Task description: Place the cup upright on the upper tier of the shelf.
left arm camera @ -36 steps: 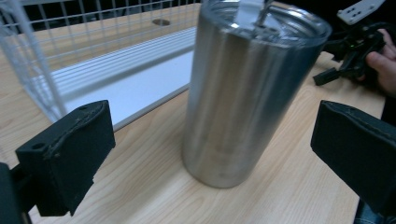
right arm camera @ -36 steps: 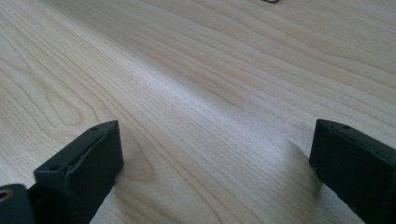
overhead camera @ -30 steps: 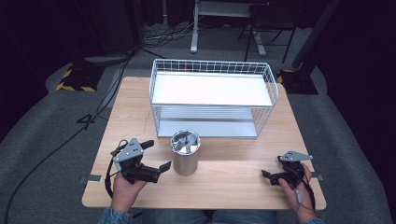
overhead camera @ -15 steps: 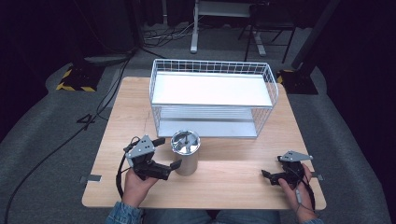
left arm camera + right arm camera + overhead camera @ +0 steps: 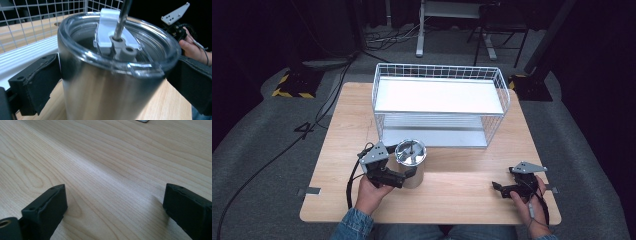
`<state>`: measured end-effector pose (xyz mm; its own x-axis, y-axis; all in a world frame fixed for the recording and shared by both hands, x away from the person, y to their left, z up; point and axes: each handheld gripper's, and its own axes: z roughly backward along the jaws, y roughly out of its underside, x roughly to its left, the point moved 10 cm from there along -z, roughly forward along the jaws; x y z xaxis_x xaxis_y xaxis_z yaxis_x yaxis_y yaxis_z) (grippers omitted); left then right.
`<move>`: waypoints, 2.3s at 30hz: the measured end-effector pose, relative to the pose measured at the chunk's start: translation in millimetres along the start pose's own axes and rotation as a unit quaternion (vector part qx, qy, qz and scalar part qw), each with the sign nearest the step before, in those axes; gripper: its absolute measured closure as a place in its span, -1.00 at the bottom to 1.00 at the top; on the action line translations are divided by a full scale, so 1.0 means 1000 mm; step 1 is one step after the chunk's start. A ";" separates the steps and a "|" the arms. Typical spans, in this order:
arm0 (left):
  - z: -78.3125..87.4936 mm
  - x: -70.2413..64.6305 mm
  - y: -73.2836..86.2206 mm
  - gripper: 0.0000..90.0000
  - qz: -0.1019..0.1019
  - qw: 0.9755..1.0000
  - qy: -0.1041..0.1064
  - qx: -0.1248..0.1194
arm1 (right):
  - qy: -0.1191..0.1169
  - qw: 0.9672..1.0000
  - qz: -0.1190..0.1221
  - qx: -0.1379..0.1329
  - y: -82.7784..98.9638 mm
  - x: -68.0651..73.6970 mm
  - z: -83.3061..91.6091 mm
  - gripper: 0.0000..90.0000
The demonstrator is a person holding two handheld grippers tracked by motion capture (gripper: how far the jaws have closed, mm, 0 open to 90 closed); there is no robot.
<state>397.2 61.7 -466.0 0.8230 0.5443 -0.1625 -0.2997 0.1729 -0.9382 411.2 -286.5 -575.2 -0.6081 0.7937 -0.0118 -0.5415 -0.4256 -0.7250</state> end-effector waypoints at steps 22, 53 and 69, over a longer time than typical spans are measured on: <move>-0.025 0.002 0.002 -0.99 -0.017 1.000 -0.004 -0.002 | 0.002 1.000 -0.003 -0.001 0.000 0.000 0.001 -0.84; -0.010 -0.001 -0.021 -0.93 -0.030 0.999 0.004 0.032 | -0.003 1.000 0.001 -0.004 0.000 0.001 0.002 -0.77; 0.005 -0.007 -0.078 -0.93 -0.049 0.998 0.021 0.017 | -0.003 1.000 0.001 -0.004 0.000 0.001 0.002 -0.77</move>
<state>412.0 48.4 -390.5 0.8688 0.4881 -0.0834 -0.2316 0.2516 -0.9397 409.4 -286.3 -574.0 -0.6128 0.7902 -0.0100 -0.5351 -0.4242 -0.7305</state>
